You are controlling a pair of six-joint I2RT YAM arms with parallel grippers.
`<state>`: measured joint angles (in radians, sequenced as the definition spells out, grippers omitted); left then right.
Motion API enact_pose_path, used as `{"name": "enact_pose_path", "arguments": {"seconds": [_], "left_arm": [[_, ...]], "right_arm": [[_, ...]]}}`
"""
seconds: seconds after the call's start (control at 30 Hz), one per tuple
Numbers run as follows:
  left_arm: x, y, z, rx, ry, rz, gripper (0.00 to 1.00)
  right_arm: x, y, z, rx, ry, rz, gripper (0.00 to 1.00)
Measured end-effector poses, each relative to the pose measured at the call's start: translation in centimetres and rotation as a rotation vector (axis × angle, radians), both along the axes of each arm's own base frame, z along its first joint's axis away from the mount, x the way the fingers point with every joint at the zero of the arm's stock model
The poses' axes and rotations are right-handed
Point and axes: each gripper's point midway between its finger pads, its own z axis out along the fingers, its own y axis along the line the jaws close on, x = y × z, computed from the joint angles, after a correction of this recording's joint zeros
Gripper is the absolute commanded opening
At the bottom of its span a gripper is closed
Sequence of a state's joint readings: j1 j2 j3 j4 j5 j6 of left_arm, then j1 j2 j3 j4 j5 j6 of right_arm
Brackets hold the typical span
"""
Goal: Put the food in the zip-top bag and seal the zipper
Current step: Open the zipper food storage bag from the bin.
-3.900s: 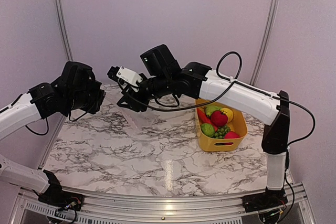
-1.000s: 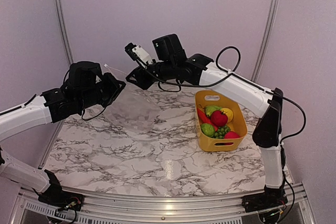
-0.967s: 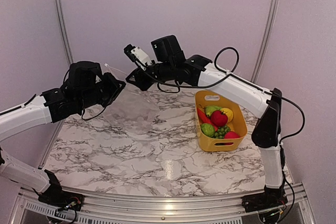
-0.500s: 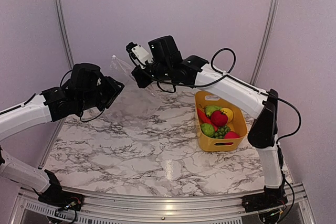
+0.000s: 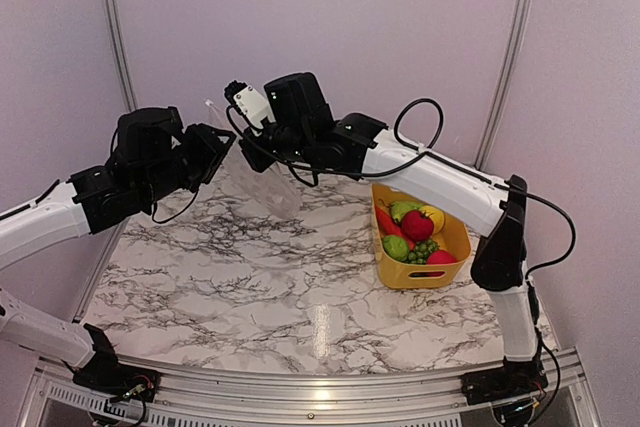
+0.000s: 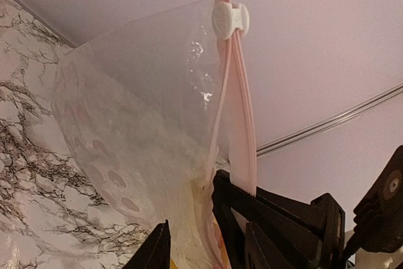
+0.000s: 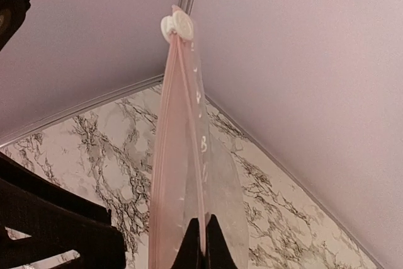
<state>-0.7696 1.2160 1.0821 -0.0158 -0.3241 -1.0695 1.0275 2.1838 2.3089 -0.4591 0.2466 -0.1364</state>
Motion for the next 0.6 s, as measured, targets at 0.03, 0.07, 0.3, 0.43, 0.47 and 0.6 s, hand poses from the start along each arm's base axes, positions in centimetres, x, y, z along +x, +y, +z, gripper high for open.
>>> {"name": "enact_pose_path", "arguments": {"seconds": [0.03, 0.07, 0.3, 0.43, 0.47, 0.6], "left_arm": [[-0.1, 0.1, 0.6, -0.012, -0.015, 0.001, 0.43], [-0.1, 0.2, 1.0, -0.02, -0.028, 0.006, 0.42], [0.8, -0.1, 1.2, -0.035, -0.006, 0.04, 0.25], [1.5, -0.4, 0.5, -0.029, 0.02, 0.059, 0.24], [1.6, -0.5, 0.2, -0.024, 0.025, 0.06, 0.24], [2.1, -1.0, -0.4, -0.012, 0.049, 0.064, 0.27]], "right_arm": [[0.0, 0.0, 0.0, -0.002, -0.003, -0.002, 0.0], [0.1, -0.1, 0.0, -0.004, -0.004, -0.005, 0.0], [0.0, 0.0, 0.0, -0.008, -0.011, -0.004, 0.0], [-0.1, 0.0, 0.0, -0.01, -0.013, -0.001, 0.0], [-0.1, 0.1, 0.0, -0.011, -0.013, 0.0, 0.0], [-0.3, 0.2, -0.3, -0.016, -0.014, 0.002, 0.0]]}}
